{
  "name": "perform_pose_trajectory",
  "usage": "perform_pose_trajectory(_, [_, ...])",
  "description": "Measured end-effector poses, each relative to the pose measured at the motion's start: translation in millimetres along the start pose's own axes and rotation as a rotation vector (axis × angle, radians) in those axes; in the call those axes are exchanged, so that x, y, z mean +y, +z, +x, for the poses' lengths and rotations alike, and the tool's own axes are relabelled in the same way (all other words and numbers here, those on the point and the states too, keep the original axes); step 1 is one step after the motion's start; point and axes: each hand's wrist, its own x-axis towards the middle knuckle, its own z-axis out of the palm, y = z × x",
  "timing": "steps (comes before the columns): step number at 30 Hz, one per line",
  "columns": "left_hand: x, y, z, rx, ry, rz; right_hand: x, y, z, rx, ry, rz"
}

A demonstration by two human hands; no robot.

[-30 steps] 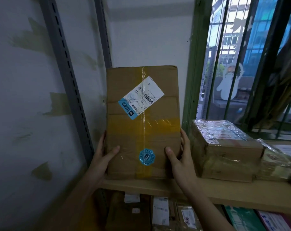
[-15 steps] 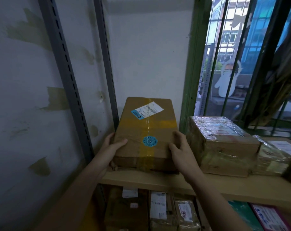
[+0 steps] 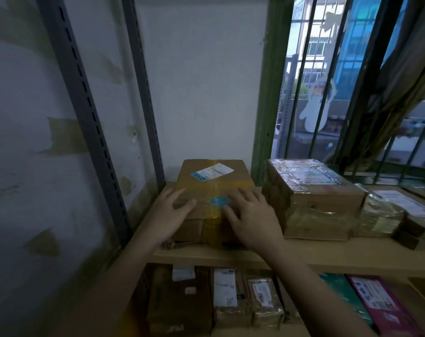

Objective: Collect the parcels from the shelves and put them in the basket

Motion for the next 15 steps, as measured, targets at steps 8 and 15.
perform_pose_trajectory(8, [19,20,-12,-0.062,0.090,0.028,20,-10,-23,-0.055,-0.115,-0.230])
perform_pose_trajectory(15, [21,29,-8,-0.099,0.134,0.003,30,-16,-29,-0.031,-0.101,-0.192])
